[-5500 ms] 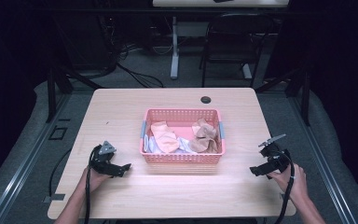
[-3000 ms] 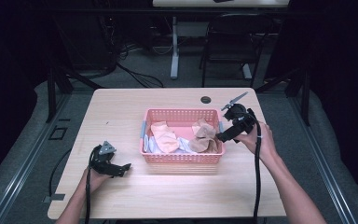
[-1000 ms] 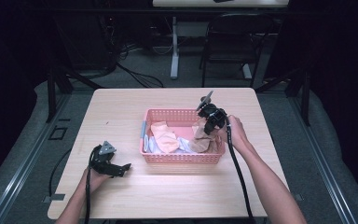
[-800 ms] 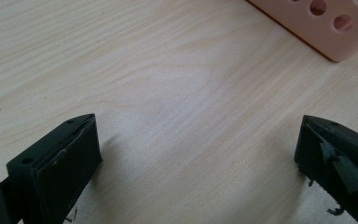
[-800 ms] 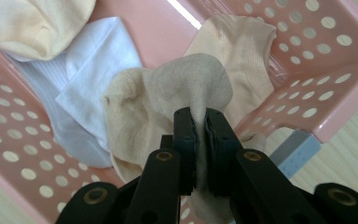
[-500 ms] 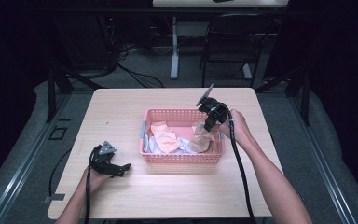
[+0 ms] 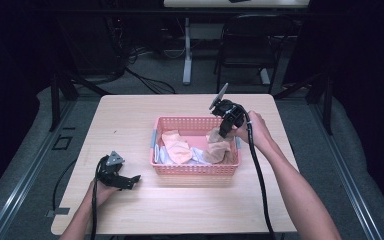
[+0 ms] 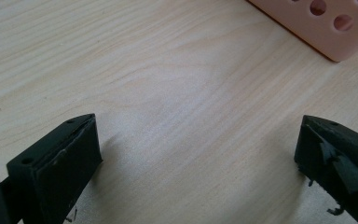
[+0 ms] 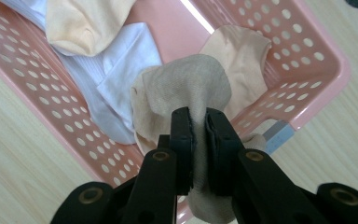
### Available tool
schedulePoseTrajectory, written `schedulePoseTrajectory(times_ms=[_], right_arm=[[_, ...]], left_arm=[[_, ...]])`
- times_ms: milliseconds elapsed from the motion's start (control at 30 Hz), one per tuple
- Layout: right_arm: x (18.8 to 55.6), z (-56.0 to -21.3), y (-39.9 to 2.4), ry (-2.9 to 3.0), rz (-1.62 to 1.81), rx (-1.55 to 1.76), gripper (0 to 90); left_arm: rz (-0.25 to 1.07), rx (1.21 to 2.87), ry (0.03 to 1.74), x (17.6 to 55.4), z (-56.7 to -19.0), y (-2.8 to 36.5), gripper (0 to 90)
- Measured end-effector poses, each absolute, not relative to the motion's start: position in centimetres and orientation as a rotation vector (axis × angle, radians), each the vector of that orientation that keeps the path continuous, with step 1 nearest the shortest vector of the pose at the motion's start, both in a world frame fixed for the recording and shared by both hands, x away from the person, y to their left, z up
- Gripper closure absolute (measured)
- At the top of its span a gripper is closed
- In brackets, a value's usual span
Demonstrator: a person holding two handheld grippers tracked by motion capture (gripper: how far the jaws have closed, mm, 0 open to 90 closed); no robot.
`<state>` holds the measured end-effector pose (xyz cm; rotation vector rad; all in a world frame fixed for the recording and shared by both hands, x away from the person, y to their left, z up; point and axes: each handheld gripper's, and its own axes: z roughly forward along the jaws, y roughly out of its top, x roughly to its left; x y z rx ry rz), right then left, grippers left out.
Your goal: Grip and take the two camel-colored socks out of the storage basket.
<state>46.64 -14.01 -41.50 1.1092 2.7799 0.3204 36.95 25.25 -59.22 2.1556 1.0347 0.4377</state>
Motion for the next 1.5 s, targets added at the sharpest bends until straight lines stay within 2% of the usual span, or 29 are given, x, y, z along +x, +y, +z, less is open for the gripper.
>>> schedulePoseTrajectory(times_ms=[767, 1500], right_arm=[[45.4, -37.3, -15.4, 2.753, 0.293, 1.064, 83.4], [43.1, -35.1, -21.2, 2.669, 0.270, 1.139, 83.2]], left_arm=[[0.434, 2.157, 1.034, 37.0, -59.2, 25.3, 0.0], [0.434, 2.157, 1.036, 36.9, -59.2, 25.3, 0.0]])
